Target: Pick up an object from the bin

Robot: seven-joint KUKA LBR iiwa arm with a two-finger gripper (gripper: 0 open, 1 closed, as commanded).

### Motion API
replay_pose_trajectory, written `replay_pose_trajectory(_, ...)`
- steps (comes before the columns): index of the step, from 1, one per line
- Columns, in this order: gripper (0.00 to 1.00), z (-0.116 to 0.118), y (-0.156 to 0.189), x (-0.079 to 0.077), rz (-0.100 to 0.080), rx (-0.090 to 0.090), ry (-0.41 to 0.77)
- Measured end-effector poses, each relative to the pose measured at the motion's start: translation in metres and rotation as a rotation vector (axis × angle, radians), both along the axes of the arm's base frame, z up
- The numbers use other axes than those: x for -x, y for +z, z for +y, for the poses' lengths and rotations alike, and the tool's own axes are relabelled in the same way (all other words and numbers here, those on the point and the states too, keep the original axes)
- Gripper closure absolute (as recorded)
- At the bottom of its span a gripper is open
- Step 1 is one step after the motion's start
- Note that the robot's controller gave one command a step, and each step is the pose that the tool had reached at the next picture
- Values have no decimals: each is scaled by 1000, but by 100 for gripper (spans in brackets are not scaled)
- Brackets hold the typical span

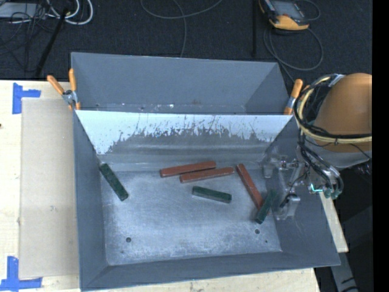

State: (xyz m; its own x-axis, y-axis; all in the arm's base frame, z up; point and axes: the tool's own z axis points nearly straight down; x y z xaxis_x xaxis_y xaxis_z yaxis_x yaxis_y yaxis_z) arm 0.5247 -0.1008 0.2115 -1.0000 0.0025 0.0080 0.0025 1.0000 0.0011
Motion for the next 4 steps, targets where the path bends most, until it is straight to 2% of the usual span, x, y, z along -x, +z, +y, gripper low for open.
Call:
replay_pose_trajectory(1, 0, -38, -143, -31, -9, -15, 772)
replay_pose_trajectory(2, 0, -36, -111, -33, -12, -8, 1117)
replay_pose_trajectory(3, 0, -27, -112, -40, -10, -12, 1400)
replay_pose_trajectory(4, 0, -16, -137, -44, -8, -15, 1672)
